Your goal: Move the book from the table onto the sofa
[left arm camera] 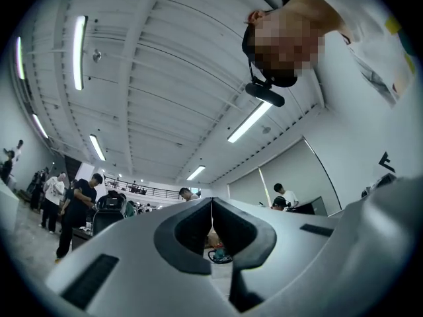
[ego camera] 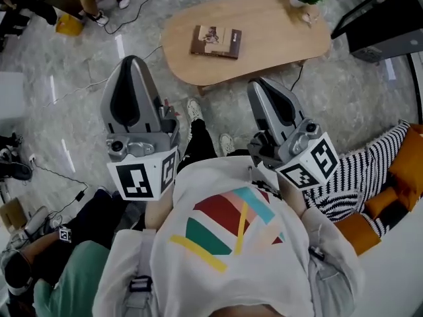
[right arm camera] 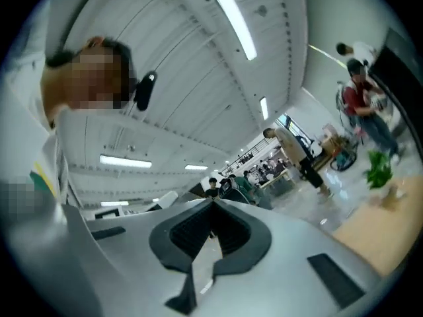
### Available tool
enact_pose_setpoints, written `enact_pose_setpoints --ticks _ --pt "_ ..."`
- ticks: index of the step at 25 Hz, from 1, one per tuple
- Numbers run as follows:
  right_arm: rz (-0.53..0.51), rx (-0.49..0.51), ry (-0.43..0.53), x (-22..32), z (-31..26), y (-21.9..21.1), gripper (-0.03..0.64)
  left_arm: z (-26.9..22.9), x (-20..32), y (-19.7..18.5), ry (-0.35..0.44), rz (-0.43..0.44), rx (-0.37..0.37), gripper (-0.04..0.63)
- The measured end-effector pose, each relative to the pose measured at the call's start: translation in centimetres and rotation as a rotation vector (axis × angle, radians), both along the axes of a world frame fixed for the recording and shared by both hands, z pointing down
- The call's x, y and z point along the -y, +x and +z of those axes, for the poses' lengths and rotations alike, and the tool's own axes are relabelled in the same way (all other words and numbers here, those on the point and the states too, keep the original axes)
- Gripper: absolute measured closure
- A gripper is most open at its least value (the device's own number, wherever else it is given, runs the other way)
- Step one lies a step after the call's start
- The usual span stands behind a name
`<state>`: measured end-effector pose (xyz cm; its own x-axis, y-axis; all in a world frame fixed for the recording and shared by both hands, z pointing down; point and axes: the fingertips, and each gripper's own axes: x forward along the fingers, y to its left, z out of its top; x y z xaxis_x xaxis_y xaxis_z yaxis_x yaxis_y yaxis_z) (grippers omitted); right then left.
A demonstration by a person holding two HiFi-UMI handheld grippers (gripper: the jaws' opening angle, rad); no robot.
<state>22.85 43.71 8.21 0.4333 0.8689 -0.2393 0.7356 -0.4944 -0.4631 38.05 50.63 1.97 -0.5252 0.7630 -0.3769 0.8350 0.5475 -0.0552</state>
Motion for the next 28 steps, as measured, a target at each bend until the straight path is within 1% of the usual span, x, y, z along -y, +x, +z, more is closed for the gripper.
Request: enact_pose_setpoints --ticks 1,2,3,5,6,10,13,16,20,24,26,28 --pt "-0.018 -0.056 0.008 -0.8 0.2 0.0 0.606 0.4 -1.1 0.1 0.009 0.000 0.009 0.588" --pt "-0.015 -0.067 0.011 -1.7 0.5 0.1 0.606 0.7 -2.2 0.3 0.017 0.004 0.015 0.588" --pt "0.006 -0.035 0.015 -2.7 0.8 0.4 0.606 1.0 -3.2 0.6 0.022 0.008 0.016 0.588" --pt "0.057 0.060 0.028 -5.1 1.3 1.1 0.606 1.6 -5.6 1.5 0.024 0.007 0.006 0.588" --pt "0.071 0.078 0.037 -6.6 1.4 1.6 0.606 1.8 -7.1 2.1 0.026 0.005 0.001 0.588" --pt "0.086 0.044 0.064 -13.0 1.4 3.2 0.606 2.2 -13.5 4.7 0.042 0.000 -0.006 0.588" --pt "0.118 0.076 0.086 -17.5 1.4 4.2 0.606 2.9 -18.1 6.3 0.060 0.005 -0.034 0.588" --pt "0.146 0.098 0.118 -21.5 1.8 4.9 0.606 4.1 -22.3 7.4 0.100 0.028 -0.035 0.588" --pt "0.211 0.148 0.173 -24.8 3.4 4.9 0.606 6.8 -26.3 7.2 0.164 0.070 -0.059 0.588" --pt "0.276 0.170 0.225 -26.8 5.2 3.4 0.606 9.9 -29.5 5.9 0.252 0.105 -0.067 0.588" --pt "0.295 0.183 0.267 -27.4 6.9 2.1 0.606 11.1 -30.2 4.7 0.277 0.118 -0.103 0.588" --pt "0.310 0.195 0.315 -28.2 9.1 0.4 0.606 12.6 -30.8 3.2 0.295 0.125 -0.155 0.588"
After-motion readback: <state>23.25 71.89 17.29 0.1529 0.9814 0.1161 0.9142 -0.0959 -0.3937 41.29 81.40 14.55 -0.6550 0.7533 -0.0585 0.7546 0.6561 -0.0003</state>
